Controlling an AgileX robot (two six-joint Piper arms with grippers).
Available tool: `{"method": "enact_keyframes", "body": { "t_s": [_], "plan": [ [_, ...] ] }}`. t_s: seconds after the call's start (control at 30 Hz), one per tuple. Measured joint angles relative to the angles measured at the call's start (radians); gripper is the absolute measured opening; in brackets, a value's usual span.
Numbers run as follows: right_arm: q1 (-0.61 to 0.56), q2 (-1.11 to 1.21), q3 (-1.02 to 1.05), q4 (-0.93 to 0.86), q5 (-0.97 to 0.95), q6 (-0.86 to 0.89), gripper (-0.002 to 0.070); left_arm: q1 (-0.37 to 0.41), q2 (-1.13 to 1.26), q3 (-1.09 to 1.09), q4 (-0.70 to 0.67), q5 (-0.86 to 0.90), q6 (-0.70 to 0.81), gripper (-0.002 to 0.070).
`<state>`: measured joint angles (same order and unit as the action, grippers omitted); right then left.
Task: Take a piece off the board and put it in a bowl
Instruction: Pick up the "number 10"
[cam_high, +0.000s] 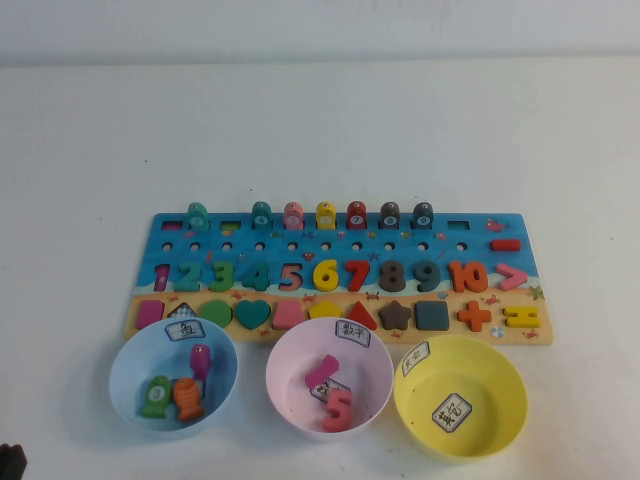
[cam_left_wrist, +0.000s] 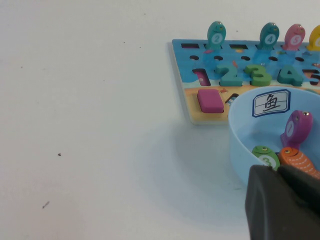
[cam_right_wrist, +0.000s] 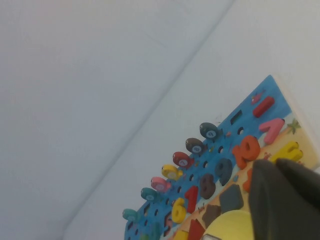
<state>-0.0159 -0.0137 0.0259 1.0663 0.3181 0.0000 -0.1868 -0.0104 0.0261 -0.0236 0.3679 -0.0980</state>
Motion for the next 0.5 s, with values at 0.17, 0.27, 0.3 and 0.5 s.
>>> {"method": "enact_keyframes", "body": {
  "t_s": [0.17, 0.27, 0.3, 0.5],
  "plan": [
    [0.0, 0.0, 0.0, 0.004, 0.0, 0.0, -0.0017, 0.0, 0.0, 0.0, 0.0, 0.0, 0.0, -0.0004],
    [0.0, 0.0, 0.0, 0.004, -0.002, -0.063, -0.0017, 0.0, 0.0, 0.0, 0.0, 0.0, 0.0, -0.0004],
    [0.0, 0.0, 0.0, 0.004, 0.007, -0.092, -0.0017, 0.0, 0.0, 0.0, 0.0, 0.0, 0.0, -0.0004],
    [0.0, 0.176, -0.162, -0.177, 0.135, -0.189, -0.0017, 0.0, 0.0, 0.0, 0.0, 0.0, 0.0, -0.0003]
  ]
}}
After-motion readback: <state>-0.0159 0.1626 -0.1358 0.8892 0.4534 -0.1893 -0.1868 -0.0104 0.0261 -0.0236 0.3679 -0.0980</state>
